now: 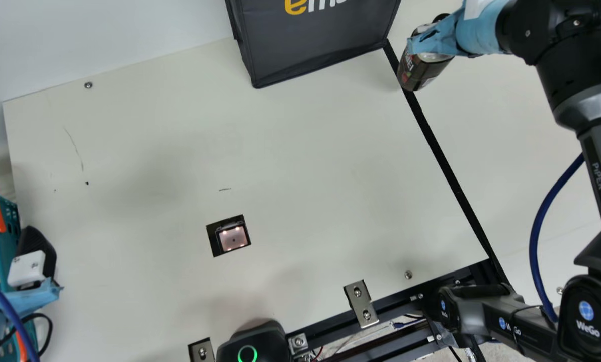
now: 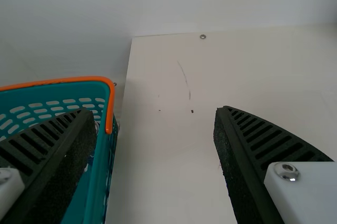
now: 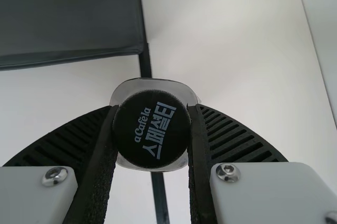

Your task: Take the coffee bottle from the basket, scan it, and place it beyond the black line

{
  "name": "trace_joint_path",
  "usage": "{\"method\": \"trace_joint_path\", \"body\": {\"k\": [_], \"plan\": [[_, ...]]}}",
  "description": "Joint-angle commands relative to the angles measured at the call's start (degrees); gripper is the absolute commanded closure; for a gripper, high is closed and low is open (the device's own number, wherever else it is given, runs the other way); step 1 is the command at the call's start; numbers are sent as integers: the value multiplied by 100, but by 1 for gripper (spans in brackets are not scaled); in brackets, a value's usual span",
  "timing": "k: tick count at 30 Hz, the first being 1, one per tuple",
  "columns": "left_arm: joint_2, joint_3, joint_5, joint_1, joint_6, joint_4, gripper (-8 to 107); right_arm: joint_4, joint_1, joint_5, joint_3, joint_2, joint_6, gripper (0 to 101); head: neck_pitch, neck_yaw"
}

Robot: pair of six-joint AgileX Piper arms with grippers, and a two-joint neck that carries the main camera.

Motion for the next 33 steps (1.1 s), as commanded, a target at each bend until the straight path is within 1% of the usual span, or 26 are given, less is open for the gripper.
{"method": "trace_joint_path", "body": {"k": [1, 9, 19, 33], "plan": [[0, 0, 0, 0, 0, 0, 9, 46, -157, -34, -10, 32, -60, 101, -148, -5], [0, 0, 0, 0, 0, 0, 9, 86, -487, -151, -124, 291, -168, 101, -148, -5], [0, 0, 0, 0, 0, 0, 9, 18, -504, -260, -269, 585, -41, 101, -148, -5], [0, 0, 0, 0, 0, 0, 9, -160, -406, -458, -109, 697, 172, 101, -148, -5]]}}
